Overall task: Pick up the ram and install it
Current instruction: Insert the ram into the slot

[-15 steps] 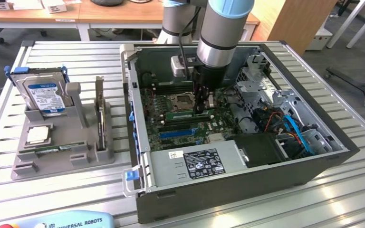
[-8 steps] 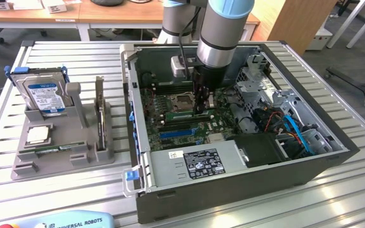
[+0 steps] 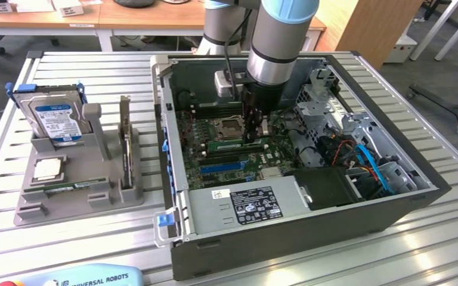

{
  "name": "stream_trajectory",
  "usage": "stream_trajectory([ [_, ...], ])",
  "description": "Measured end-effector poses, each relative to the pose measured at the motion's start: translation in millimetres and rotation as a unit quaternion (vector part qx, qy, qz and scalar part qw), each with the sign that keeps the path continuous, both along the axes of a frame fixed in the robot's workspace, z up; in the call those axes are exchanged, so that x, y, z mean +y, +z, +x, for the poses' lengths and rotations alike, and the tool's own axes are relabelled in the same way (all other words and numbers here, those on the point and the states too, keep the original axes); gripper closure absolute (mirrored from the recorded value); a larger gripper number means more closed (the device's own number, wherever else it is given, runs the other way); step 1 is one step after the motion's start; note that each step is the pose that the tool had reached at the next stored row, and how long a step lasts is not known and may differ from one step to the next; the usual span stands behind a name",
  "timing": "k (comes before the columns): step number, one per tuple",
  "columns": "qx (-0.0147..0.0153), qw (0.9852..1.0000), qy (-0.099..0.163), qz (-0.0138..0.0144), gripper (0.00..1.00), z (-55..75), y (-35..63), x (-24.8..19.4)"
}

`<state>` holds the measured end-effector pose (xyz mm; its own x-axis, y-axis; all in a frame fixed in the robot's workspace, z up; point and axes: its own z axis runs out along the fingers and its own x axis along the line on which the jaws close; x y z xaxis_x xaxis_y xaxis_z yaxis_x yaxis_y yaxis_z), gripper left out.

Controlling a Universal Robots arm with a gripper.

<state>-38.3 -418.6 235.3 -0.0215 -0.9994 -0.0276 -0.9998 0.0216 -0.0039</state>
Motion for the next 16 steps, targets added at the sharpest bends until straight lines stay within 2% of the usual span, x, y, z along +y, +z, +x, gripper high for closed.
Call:
stream_trajectory([
  [4, 0.0026, 1.0000, 0.000, 0.0000, 0.88, 0.4, 0.0, 0.0],
  [16, 0.0033, 1.0000, 0.000, 0.0000, 0.88, 0.9, 0.0, 0.0],
])
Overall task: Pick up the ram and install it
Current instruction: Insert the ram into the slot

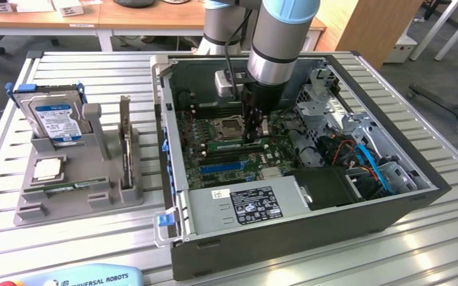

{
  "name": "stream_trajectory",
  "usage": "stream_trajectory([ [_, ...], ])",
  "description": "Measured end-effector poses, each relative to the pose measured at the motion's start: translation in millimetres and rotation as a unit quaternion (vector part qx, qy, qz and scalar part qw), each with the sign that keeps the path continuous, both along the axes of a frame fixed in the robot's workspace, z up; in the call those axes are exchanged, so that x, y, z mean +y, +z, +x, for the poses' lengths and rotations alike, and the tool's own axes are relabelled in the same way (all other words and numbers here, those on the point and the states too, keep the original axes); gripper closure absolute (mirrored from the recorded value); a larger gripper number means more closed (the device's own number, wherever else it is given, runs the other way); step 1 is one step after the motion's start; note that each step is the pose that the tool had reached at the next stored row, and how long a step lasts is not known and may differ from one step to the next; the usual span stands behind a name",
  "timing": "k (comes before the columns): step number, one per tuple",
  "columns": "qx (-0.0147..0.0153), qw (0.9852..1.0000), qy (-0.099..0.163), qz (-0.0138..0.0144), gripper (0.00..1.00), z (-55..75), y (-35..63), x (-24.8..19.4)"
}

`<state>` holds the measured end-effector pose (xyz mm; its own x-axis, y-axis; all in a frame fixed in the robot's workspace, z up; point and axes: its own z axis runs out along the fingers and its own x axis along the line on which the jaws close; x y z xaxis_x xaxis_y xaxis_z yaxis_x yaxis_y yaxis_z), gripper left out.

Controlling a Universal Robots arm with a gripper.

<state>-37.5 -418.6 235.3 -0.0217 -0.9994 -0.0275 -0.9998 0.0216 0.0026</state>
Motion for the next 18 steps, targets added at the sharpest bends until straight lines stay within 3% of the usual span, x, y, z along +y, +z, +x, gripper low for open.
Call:
stream_trajectory([
  [18, 0.0001, 1.0000, 0.000, 0.0000, 0.88, 0.2, -1.6, -0.2],
])
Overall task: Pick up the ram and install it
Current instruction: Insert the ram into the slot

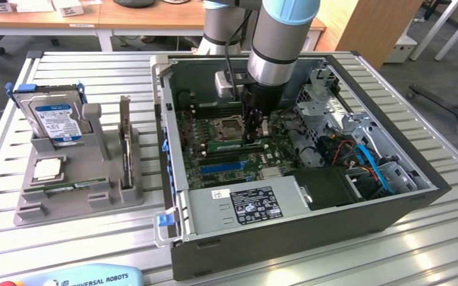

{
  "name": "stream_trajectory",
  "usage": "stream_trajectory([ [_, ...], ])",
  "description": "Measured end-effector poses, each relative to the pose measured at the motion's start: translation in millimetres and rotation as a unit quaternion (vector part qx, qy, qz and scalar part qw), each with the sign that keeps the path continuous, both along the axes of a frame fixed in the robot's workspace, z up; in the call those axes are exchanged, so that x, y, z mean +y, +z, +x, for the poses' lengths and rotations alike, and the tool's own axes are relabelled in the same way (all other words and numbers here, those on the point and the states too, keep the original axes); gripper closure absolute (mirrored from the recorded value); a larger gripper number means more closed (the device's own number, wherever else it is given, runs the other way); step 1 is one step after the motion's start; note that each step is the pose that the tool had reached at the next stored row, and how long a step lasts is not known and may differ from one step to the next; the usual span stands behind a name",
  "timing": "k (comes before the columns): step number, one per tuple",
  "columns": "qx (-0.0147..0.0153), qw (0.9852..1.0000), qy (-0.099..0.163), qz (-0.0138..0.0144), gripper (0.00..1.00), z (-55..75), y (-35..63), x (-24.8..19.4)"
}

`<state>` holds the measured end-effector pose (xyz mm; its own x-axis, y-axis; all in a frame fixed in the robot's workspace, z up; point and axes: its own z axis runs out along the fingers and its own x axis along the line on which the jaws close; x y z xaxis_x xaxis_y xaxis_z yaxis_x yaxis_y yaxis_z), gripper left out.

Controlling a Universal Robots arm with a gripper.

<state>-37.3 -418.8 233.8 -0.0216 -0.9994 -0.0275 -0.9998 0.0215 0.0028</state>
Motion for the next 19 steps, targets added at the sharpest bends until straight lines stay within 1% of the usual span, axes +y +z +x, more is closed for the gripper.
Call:
stream_trajectory([
  [19, 0.0000, 1.0000, 0.000, 0.0000, 0.88, 0.0, -1.7, 0.9],
])
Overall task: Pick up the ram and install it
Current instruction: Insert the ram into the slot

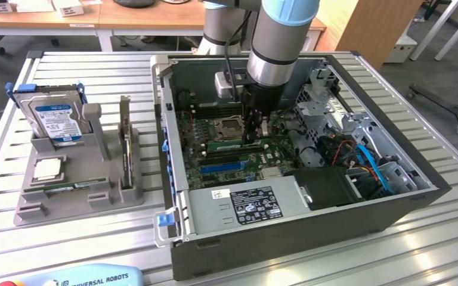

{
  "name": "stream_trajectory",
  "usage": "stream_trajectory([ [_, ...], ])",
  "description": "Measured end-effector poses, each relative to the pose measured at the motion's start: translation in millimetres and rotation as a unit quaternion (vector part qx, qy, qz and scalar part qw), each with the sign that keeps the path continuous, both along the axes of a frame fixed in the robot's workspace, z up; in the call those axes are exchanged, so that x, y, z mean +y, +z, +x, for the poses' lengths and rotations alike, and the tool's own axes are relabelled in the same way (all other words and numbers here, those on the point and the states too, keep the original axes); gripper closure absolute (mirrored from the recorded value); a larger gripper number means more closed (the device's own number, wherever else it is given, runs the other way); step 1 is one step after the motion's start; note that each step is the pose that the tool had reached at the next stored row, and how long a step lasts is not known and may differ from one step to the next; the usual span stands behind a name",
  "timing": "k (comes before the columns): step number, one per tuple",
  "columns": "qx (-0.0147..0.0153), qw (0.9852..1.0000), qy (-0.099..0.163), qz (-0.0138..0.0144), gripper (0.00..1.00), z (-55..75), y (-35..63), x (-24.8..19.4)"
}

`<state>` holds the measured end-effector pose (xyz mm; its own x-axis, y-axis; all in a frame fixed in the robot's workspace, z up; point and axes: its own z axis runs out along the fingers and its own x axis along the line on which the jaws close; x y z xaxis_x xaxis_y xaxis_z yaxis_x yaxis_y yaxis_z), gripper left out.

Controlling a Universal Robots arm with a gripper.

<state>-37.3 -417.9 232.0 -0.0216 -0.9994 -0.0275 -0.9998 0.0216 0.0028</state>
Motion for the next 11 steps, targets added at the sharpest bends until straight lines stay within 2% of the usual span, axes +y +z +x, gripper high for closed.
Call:
stream_trajectory([
  [11, 0.0013, 1.0000, 0.003, 0.0000, 0.88, 0.1, 0.2, 0.0],
])
